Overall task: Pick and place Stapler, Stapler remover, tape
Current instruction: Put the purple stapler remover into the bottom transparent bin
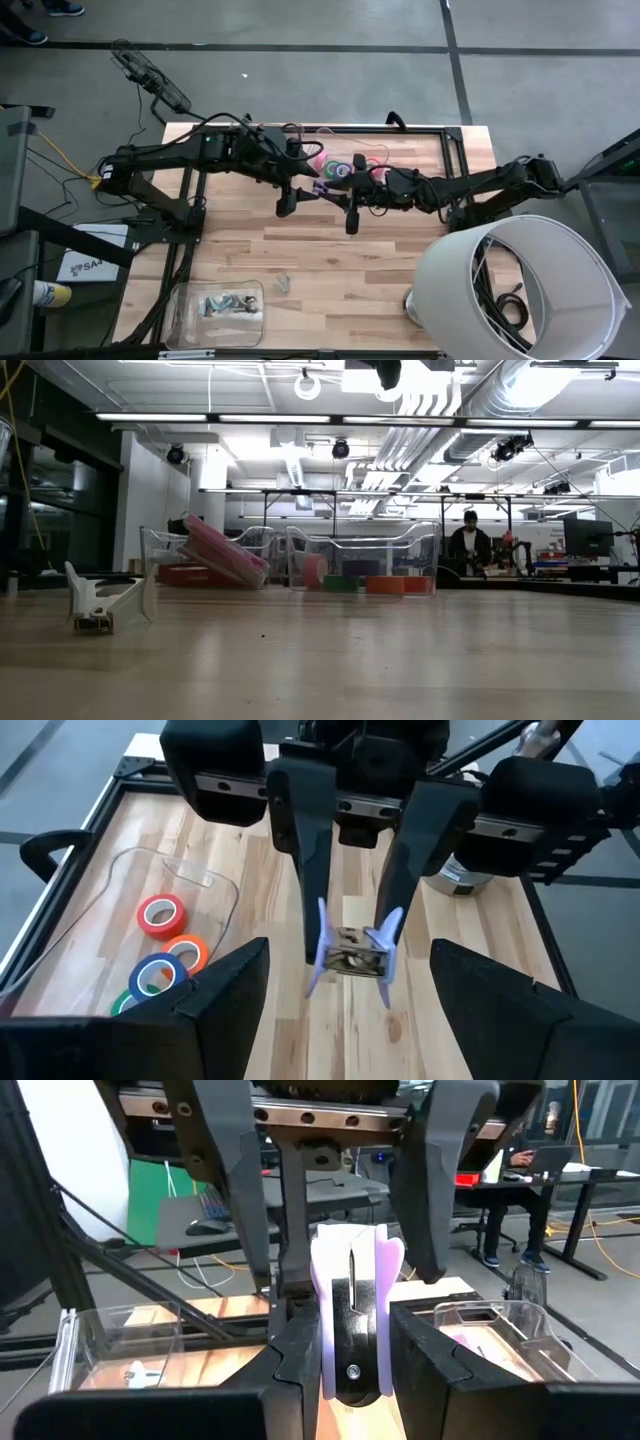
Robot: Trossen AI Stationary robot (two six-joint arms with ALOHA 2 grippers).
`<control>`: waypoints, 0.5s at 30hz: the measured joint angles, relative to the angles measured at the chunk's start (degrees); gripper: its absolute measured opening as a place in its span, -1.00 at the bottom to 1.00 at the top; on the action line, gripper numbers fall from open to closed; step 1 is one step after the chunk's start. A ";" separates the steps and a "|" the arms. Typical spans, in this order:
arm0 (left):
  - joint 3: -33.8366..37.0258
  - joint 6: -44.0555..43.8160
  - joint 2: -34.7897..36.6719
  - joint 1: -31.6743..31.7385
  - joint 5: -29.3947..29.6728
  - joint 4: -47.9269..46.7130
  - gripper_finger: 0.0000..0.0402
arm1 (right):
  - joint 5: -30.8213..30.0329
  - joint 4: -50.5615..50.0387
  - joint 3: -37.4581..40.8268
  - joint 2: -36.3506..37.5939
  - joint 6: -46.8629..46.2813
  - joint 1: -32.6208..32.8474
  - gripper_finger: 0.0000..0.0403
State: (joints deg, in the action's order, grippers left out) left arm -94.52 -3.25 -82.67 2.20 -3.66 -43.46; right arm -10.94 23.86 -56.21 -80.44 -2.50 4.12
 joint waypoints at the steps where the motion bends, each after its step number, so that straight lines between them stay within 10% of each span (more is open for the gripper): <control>1: 0.00 0.00 0.00 0.00 0.06 0.06 0.36 | 0.13 0.02 0.00 0.00 0.00 -0.04 -0.60; 15: 0.00 0.11 0.00 0.00 0.15 0.06 -0.09 | 0.44 0.00 0.00 -0.17 0.00 -0.04 -0.60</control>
State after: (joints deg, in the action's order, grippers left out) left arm -94.52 -3.14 -82.67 2.20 -3.51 -43.40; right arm -10.50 23.86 -56.21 -80.62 -2.50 4.08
